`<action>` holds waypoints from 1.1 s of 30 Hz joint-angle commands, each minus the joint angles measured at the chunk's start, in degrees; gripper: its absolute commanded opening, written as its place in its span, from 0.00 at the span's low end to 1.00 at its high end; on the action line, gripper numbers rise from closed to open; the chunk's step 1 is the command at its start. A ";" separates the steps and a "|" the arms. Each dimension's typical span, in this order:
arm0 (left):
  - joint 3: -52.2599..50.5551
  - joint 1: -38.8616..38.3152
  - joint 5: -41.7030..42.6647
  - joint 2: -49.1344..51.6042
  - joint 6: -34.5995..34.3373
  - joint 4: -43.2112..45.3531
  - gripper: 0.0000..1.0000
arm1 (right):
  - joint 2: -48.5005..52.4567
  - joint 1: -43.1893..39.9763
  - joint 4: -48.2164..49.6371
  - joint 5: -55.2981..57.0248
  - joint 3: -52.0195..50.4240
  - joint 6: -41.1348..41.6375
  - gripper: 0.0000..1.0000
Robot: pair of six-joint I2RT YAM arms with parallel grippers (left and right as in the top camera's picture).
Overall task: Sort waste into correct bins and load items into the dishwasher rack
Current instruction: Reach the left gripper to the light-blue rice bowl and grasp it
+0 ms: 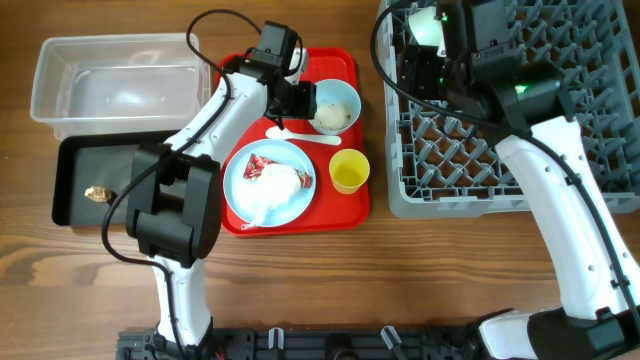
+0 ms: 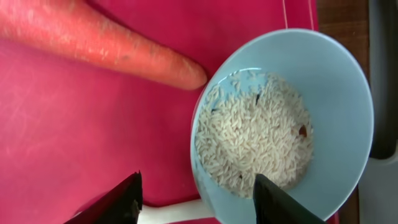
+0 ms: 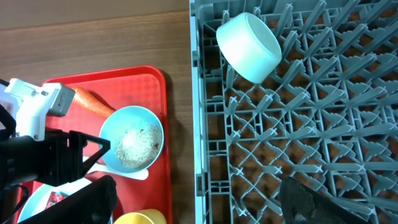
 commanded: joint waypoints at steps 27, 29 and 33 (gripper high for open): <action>-0.02 1.36 -19.04 2.71 0.07 -5.05 0.61 | 0.66 -0.22 0.44 -1.18 -0.94 4.02 0.85; 0.00 2.03 -19.23 1.90 -0.17 -5.31 0.61 | 1.77 -0.17 0.76 -2.14 -0.94 4.00 0.85; 0.13 3.58 -19.23 -1.01 -0.15 -5.73 0.62 | 4.39 -0.13 1.95 -5.05 -0.94 3.80 0.85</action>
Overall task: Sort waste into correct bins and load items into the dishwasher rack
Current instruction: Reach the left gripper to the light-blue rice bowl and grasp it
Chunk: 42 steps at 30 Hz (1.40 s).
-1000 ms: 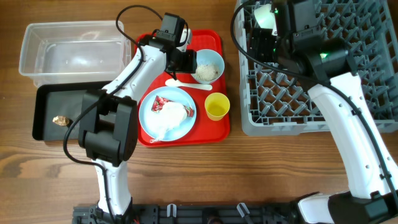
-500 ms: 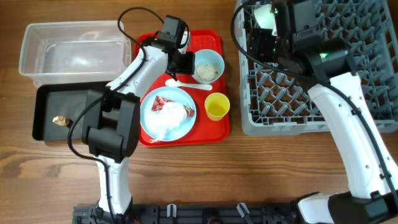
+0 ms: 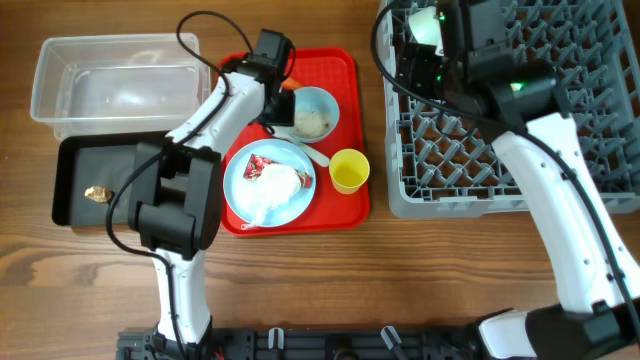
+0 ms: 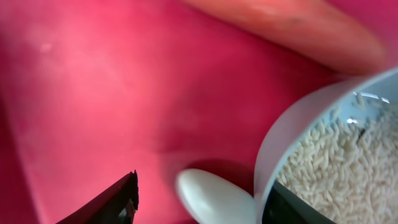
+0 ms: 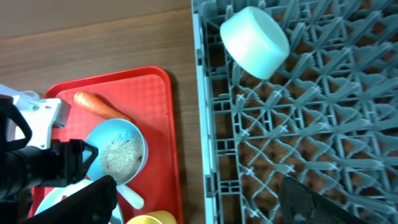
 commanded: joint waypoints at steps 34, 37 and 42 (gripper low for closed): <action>0.00 15.63 6.12 -30.36 -13.03 -9.70 0.82 | 32.02 5.53 22.62 -20.50 -0.66 3.76 0.65; -0.72 14.93 10.40 -28.55 -11.37 -9.84 0.80 | 31.65 4.70 23.26 -22.36 -0.33 5.42 0.66; -1.57 11.17 13.66 -23.50 -5.35 -9.44 0.79 | 27.52 1.40 23.06 -26.97 0.15 5.40 0.70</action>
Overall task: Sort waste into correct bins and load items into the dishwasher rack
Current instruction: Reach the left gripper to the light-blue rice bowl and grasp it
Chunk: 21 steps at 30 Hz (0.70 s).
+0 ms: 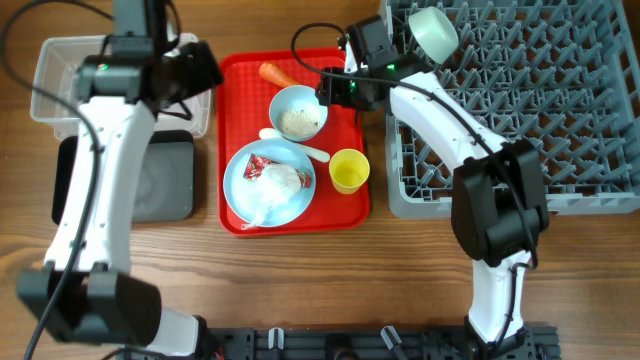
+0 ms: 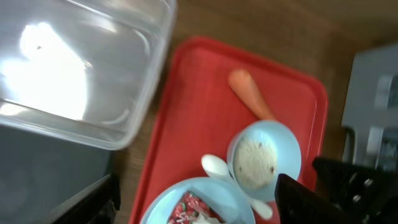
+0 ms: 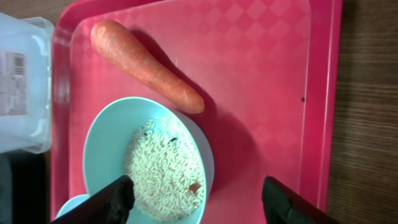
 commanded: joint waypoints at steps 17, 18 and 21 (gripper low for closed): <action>-1.14 -22.75 5.86 20.90 21.70 16.28 0.81 | -31.10 -19.54 -9.99 -3.39 0.68 -3.23 0.74; -1.14 -23.47 5.11 22.14 21.70 17.33 0.80 | -31.36 -19.54 -10.71 -2.95 0.68 -3.48 0.74; -1.14 -24.59 3.02 24.57 21.68 18.64 0.78 | -31.34 -19.54 -12.63 -2.08 0.66 -3.52 0.74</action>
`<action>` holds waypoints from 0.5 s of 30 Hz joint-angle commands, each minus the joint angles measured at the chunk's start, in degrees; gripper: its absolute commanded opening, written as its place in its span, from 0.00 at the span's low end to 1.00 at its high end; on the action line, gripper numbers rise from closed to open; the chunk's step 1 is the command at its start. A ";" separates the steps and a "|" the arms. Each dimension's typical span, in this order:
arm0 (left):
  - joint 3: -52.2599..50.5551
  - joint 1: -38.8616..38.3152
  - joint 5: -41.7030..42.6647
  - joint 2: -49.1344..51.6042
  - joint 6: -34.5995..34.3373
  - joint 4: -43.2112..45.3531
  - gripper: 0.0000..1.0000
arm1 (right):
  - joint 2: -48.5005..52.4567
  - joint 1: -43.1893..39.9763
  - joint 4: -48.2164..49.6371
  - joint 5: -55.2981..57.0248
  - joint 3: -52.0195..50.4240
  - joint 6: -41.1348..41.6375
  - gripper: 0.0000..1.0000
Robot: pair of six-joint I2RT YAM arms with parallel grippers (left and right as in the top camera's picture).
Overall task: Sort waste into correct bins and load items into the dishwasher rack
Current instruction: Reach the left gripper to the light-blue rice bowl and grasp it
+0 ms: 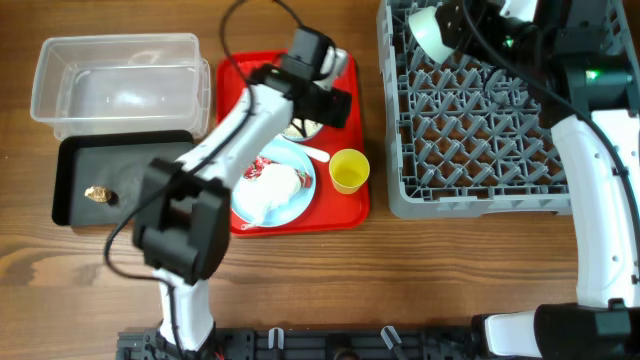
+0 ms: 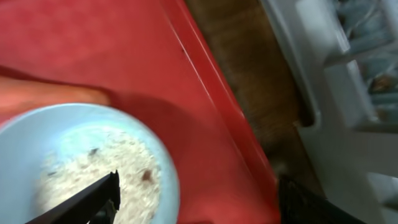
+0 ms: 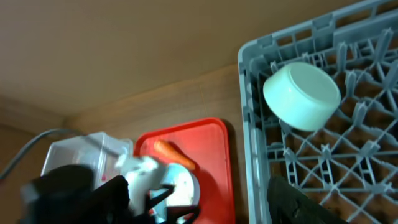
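A light blue bowl of rice (image 1: 298, 129) stands on the red tray (image 1: 350, 205), with a carrot (image 3: 173, 152) behind it and a white spoon (image 1: 316, 153) beside it. My left gripper (image 1: 322, 100) hangs open just over the bowl's right rim (image 2: 166, 180); nothing is between its fingers. A blue plate (image 1: 296, 205) holds a red wrapper and a crumpled tissue. A yellow cup (image 1: 349, 170) sits at the tray's right. My right gripper (image 3: 202, 208) is open and empty, high over the grey dishwasher rack (image 1: 480, 130), where a pale bowl (image 1: 430, 28) lies tilted.
A clear plastic bin (image 1: 120, 80) stands at the far left, with a black tray (image 1: 70, 180) in front of it holding a small golden scrap (image 1: 98, 194). A strip of bare wood (image 2: 261, 106) separates the red tray from the rack.
My left gripper was high over the clear bin and is now low over the rice bowl. My right gripper was close over the bowl and carrot and is now high above the rack.
First my left gripper stood open around the rice bowl's rim while the right one hung over the rack. A second later the bowl stood slightly more to the left. Then the arms had swapped places, and now they have swapped back. The bowl stays on the tray.
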 commanded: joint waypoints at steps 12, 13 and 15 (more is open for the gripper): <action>-0.50 -0.87 -3.34 5.97 2.08 2.12 0.45 | 0.66 0.31 -3.39 2.89 0.20 -1.86 0.74; -0.50 -0.90 -3.61 5.99 2.10 2.14 0.38 | 0.68 0.31 -3.37 2.91 0.17 -2.12 0.74; -0.50 -0.87 -4.44 6.08 2.05 2.10 0.29 | 0.70 0.31 -3.37 3.15 0.15 -2.16 0.74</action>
